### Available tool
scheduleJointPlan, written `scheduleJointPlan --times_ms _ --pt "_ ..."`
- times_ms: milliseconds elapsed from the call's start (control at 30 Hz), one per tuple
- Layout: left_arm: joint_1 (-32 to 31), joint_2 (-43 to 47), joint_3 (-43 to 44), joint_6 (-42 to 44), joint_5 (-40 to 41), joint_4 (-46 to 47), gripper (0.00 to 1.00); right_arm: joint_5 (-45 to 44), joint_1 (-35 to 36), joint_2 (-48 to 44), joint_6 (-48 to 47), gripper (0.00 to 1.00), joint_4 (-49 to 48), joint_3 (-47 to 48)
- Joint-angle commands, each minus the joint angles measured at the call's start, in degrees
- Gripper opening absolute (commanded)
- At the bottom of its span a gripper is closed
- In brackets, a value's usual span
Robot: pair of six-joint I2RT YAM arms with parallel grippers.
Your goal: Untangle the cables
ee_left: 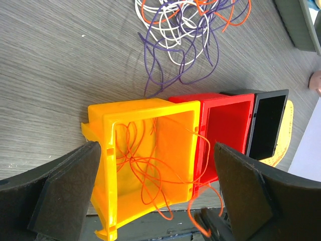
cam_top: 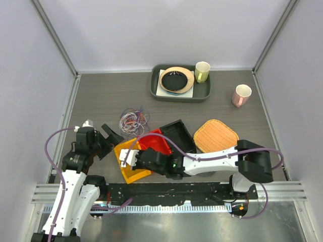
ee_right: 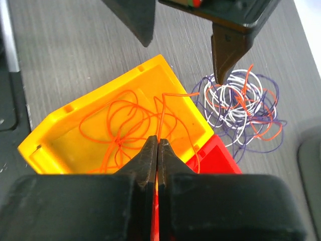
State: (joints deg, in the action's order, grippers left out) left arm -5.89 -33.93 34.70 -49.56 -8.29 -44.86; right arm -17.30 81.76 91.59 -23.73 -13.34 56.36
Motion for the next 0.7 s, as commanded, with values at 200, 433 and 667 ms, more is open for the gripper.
scheduleJointPlan --times_ms 200,433,667 --pt "0.1 0.9 1.7 -0.9 1.4 0.0 1.0 -7.3 -2.0 9.2 16.7 0.01 -1.6 6.7" --pt "0.1 1.1 1.5 -0.9 1.1 0.4 1.0 -5.8 -2.0 13.0 23.6 0.01 2.4 9.8" --pt "0.1 0.9 1.5 -0.9 0.9 0.1 1.0 -5.8 -2.0 15.5 27.7 0.01 2.1 11.2"
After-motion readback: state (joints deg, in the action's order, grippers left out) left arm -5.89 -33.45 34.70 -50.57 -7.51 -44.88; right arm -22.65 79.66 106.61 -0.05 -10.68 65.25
